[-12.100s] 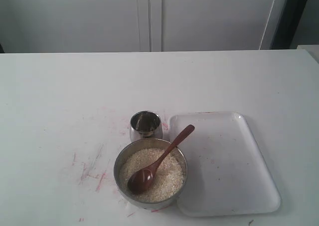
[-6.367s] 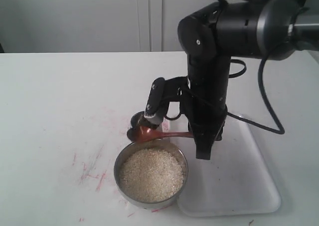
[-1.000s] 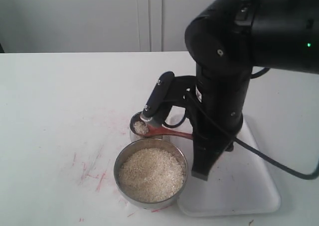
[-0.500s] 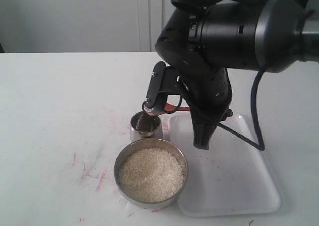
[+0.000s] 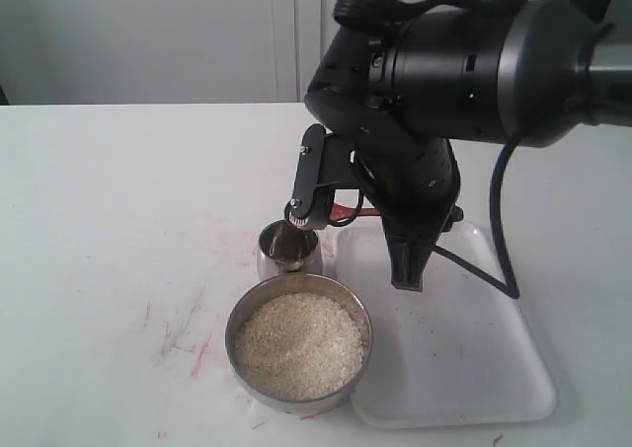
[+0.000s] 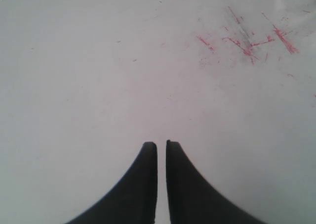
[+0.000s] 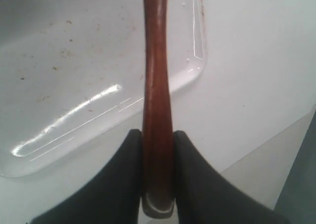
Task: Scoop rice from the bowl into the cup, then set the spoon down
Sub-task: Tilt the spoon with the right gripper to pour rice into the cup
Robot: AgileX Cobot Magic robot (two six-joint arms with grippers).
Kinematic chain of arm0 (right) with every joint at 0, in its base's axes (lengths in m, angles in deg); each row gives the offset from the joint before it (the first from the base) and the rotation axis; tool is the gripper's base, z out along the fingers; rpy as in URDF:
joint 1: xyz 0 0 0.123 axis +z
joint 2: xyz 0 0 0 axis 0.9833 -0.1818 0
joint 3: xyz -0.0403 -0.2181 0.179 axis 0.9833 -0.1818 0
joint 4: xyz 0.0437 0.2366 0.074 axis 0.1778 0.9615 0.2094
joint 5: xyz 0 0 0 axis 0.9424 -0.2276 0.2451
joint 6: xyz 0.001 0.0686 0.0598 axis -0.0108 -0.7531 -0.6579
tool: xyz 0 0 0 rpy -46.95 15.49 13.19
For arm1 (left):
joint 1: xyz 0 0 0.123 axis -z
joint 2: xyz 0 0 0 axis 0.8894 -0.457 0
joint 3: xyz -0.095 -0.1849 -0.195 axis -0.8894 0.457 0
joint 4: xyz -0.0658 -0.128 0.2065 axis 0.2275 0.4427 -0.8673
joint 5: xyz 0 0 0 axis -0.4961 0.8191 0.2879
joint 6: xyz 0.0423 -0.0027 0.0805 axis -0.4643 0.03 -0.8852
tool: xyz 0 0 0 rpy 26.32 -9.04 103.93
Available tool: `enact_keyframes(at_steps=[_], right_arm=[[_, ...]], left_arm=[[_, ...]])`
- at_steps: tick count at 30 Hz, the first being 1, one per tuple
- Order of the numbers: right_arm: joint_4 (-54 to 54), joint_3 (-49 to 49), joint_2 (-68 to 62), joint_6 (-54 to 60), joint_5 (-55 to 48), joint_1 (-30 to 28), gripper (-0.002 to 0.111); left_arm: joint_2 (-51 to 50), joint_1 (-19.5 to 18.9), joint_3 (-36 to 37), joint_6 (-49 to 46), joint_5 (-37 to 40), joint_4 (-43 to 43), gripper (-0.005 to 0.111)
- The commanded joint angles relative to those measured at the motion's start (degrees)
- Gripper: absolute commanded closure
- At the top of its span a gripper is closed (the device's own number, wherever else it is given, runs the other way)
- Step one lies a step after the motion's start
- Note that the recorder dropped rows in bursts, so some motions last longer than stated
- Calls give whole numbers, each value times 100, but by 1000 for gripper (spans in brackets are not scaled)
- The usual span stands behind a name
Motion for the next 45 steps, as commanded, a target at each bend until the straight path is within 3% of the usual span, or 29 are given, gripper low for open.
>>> enact_keyframes(at_steps=[1,25,42,45], right_arm=[[-198,47,-65,61,-17,80,108],[-2393,47,-534,-73,-17,797,108],[-2872,-433,-534,28,-17,811,108],[-3249,-537,-512,-1226,-17,811,108]], left_arm=[[0,42,52,33,280,32,92],[0,42,52,33,280,32,92],[0,42,52,33,280,32,92],[0,42,52,33,280,32,92]])
